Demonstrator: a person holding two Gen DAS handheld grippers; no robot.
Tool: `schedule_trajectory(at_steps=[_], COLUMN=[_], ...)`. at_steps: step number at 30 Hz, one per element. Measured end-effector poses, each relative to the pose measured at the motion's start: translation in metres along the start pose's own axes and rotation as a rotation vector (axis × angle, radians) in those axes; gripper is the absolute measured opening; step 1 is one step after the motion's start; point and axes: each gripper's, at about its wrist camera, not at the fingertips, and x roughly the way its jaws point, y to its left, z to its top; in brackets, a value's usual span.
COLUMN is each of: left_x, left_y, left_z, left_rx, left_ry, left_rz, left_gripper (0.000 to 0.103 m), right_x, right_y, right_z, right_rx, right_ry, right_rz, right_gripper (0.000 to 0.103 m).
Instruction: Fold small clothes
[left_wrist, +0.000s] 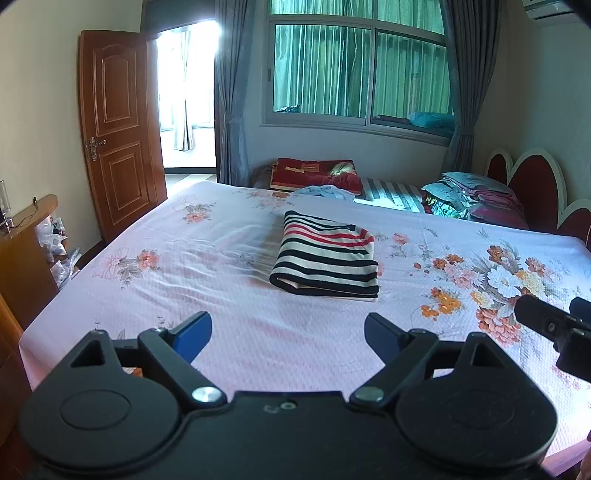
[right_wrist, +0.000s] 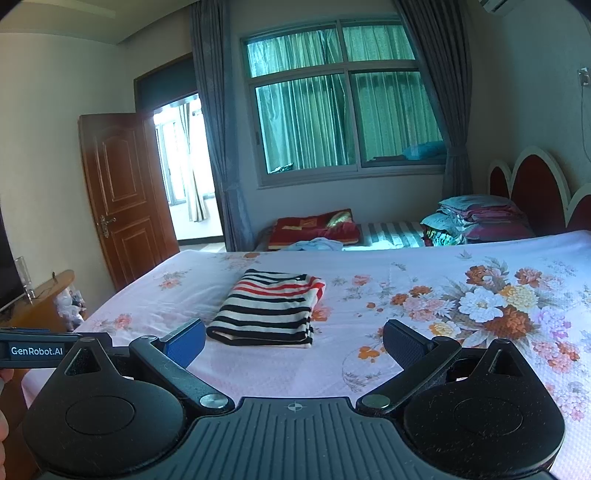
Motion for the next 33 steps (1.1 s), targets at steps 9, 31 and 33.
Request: schedule_trajectory(at_steps=[9, 31, 33], left_x=[0.001, 0.009, 0.010], left_y=[-0.001, 0.000, -0.001], left_z=[0.000, 0.001, 0.001], left_rx=[0.006, 0.001, 0.001], left_ry=[0.001, 0.012, 0.012], left_rz=[-0.001, -0.007, -0.008], left_gripper=[0.089, 0.089, 0.089], right_x=[0.000, 0.009, 0.010], right_y=[0.002, 0.004, 0.005], right_z=[-0.001, 0.000, 0.001], right_rx=[0.000, 0.000, -0.003], right_ry=[0.004, 0.018, 0.018], right_rz=[-0.002, 0.002, 0.003], right_gripper=[0.101, 0.101, 0.101])
